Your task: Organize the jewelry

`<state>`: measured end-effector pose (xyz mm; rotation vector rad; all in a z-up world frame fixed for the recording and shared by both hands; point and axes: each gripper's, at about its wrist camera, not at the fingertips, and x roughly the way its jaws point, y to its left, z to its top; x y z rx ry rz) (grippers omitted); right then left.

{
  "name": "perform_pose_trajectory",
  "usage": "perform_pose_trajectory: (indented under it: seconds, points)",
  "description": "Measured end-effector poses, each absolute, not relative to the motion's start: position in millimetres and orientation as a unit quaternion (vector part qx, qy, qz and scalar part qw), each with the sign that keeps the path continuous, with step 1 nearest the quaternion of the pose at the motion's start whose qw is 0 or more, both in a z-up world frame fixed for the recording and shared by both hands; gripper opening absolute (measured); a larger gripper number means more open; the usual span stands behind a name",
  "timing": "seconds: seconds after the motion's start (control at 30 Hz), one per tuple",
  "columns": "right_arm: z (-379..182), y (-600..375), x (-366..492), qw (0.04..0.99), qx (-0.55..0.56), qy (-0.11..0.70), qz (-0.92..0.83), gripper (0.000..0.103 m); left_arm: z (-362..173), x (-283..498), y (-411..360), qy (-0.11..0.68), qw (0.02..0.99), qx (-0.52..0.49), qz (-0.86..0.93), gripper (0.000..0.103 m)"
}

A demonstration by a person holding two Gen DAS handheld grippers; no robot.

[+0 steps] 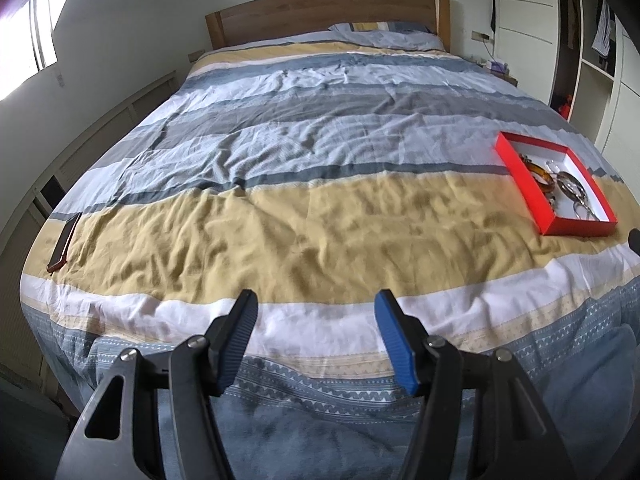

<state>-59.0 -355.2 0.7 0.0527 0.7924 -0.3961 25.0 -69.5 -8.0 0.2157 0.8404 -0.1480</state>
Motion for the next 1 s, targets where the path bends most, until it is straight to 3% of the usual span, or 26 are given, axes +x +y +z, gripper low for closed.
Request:
perform_pose_trajectory:
  seconds: [1.0]
  points:
    - [-20.2,-362.8,-48.8,0.893,0.032,0.412,-0.179,0.102,-20.1,30.4,-70.6,0.423,0.898,0.103,-0.069,0.059]
